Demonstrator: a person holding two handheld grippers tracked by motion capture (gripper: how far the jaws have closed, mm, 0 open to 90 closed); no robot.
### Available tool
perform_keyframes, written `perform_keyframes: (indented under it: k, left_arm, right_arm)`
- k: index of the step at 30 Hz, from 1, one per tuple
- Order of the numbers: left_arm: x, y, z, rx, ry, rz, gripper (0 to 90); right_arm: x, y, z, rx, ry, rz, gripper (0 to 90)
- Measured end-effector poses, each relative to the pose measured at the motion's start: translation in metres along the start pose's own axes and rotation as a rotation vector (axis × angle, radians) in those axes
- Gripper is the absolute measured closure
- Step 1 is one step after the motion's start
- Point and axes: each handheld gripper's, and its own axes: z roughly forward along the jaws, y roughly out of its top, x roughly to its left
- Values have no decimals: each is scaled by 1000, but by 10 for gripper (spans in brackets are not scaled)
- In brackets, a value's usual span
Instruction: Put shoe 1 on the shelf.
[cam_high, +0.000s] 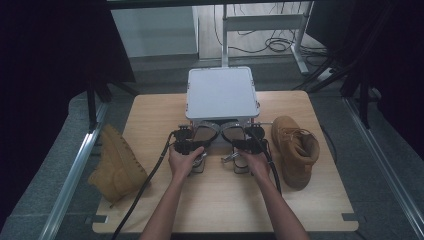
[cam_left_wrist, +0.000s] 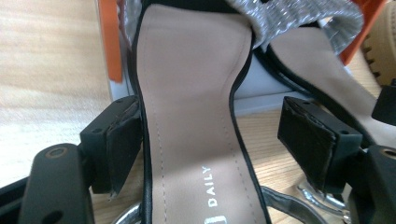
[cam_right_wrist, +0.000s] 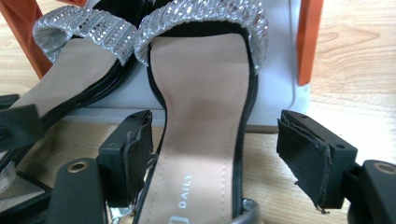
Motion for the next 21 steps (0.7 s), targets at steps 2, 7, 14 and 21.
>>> perform_keyframes:
  k: [2, 7, 14, 21]
  left_arm:
    - [0, 1, -4, -13, -3, 5, 221]
    - [-1, 2, -15, -28, -26, 32, 224]
    - [-5, 2, -35, -41, -65, 70, 223]
    - [-2, -8, -61, -67, -99, 149, 261]
  right_arm:
    - [-2, 0, -2, -6, 9, -3, 272]
    - [-3, 0, -11, -37, 36, -20, 274]
    - [0, -2, -31, -76, 86, -44, 306]
    - [-2, -18, -50, -95, 138, -95, 306]
